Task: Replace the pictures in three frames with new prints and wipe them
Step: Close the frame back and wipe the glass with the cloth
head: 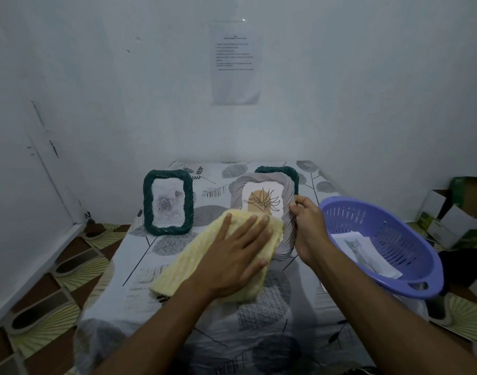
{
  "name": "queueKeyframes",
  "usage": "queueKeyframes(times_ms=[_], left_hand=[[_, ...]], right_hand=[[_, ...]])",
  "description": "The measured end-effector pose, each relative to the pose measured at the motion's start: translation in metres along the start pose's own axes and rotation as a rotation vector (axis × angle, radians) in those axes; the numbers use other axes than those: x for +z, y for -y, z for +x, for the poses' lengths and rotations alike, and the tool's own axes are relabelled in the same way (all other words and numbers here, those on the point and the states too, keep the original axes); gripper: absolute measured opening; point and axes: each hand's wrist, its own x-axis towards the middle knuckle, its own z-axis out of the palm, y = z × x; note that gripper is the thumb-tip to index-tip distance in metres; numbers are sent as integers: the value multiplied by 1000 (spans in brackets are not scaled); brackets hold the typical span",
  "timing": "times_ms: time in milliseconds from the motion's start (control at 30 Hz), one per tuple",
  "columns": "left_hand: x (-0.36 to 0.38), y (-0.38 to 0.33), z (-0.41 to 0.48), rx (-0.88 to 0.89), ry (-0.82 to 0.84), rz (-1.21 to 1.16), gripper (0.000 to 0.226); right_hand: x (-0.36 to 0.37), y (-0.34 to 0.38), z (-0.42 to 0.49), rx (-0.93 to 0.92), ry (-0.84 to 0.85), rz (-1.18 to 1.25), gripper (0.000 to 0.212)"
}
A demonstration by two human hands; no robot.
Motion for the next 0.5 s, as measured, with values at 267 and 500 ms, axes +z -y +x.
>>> queueKeyframes(times_ms=[267, 500], left_hand=[[3, 2, 11, -152, -1, 36, 64], [2, 1, 9, -46, 19, 6, 57]], right_hand=[[0, -11, -5, 49, 102, -6, 24], [-6, -11, -2, 103, 40, 34, 24]])
